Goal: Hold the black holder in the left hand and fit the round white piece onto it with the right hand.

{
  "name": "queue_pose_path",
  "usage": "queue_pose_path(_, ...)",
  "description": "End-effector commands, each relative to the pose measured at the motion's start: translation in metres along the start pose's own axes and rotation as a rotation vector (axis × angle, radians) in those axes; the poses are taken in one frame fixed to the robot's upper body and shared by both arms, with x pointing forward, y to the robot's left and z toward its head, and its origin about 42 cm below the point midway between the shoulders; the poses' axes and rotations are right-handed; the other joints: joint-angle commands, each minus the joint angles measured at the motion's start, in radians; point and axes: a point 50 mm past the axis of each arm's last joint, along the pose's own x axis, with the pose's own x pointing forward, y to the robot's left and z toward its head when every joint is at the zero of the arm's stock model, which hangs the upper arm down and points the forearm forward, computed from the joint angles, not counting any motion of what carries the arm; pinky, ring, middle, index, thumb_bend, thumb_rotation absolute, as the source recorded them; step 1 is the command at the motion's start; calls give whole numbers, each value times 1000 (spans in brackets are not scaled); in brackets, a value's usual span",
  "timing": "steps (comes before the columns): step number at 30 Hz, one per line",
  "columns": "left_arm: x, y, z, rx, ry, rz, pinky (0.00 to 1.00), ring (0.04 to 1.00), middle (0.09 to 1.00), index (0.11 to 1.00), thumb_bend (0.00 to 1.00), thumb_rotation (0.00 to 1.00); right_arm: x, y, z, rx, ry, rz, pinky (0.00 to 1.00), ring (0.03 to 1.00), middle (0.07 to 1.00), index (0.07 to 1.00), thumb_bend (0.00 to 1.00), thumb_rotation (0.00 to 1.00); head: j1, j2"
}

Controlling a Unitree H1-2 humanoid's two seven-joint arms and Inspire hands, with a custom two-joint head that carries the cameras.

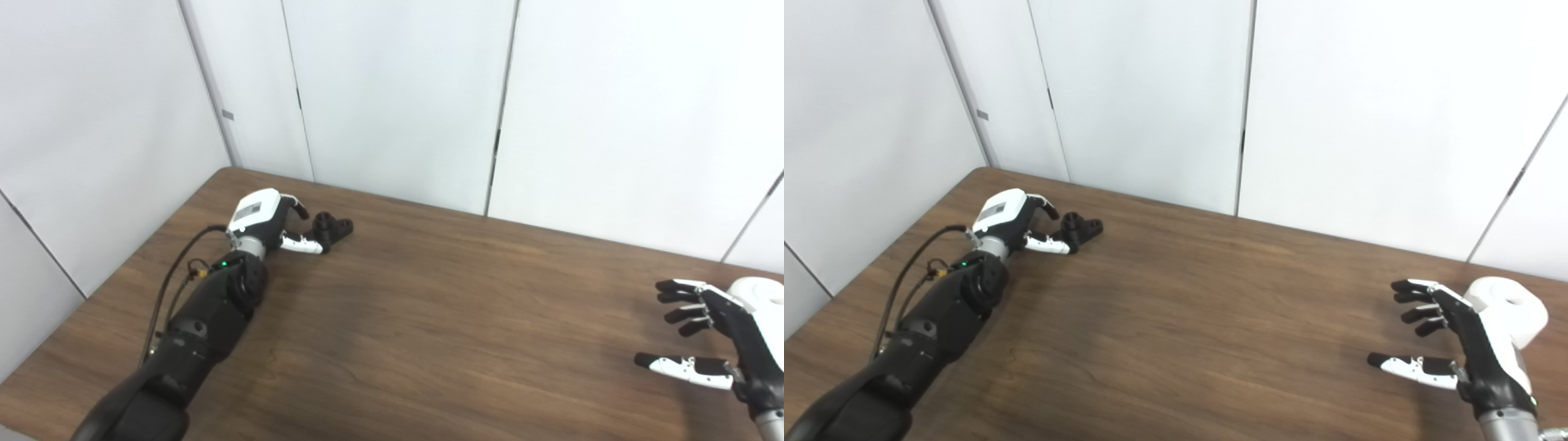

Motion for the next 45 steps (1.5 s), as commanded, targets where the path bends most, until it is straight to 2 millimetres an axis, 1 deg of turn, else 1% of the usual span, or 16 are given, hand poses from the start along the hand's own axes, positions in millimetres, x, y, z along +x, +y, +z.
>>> queue_pose_path(1,14,21,14,-23,-54,81,695,868,846,619,902,248,7,-17,11,-23,-53,-40,488,590,683,701,716,0,-1,2)
queue_pose_path(3,16,18,14,-24,-60,80,674,850,837,612,898,259,7,-18,11,-24,-55,-40,489,591,683,700,716,0,-1,3)
queue_pose_path(6,18,14,13,-29,-73,75,676,847,838,605,882,277,7,-18,12,-28,-53,-39,492,593,683,701,713,0,-1,3)
queue_pose_path(9,19,10,13,-43,-91,78,659,830,823,583,873,275,7,-19,12,-27,-54,-39,490,592,685,703,712,0,-1,3)
queue_pose_path(12,20,5,14,-76,-111,77,650,819,817,573,849,250,7,-19,12,-27,-54,-38,490,592,685,702,710,0,-8,5)
queue_pose_path(14,20,1,13,-113,-113,76,645,812,810,548,845,206,7,-20,13,-28,-54,-39,492,593,683,701,710,0,-10,5)
queue_pose_path(15,20,0,13,-125,-111,75,649,816,814,518,688,141,7,-20,13,-28,-54,-40,493,593,683,701,708,0,-10,5)
queue_pose_path(16,20,-2,13,-133,-106,70,651,819,816,503,608,108,7,-21,13,-27,-54,-41,493,592,682,701,708,0,-11,6)
queue_pose_path(18,18,-6,14,-142,-98,51,662,836,828,487,542,75,6,-23,13,-29,-56,-43,493,592,684,701,704,0,-11,10)
queue_pose_path(24,14,-12,13,-114,-79,18,743,872,831,480,524,63,5,-25,13,-33,-69,-54,484,586,678,695,702,0,-9,14)
queue_pose_path(30,13,-14,11,-125,-91,13,758,871,818,478,525,61,7,-26,12,-39,-68,-57,481,581,679,693,694,0,-11,15)
queue_pose_path(36,9,-14,16,-148,-124,3,745,867,816,479,525,61,9,-25,11,-30,-66,-59,481,580,680,693,695,0,-17,14)
queue_pose_path(38,7,-15,18,-196,-127,-7,756,881,821,479,525,59,10,-26,11,-27,-66,-58,481,578,679,692,693,0,-21,14)
queue_pose_path(40,3,-17,21,-202,-151,-17,776,897,827,480,525,59,10,-26,12,-27,-67,-55,481,577,678,691,688,0,-23,14)
queue_pose_path(44,-5,-22,27,-224,-220,-56,772,884,825,480,525,61,11,-28,12,-36,-70,-54,482,582,679,694,683,0,-23,16)
queue_pose_path(45,-7,-23,30,-229,-232,-65,787,882,825,480,525,59,11,-29,12,-35,-72,-56,480,580,675,690,691,0,-23,16)
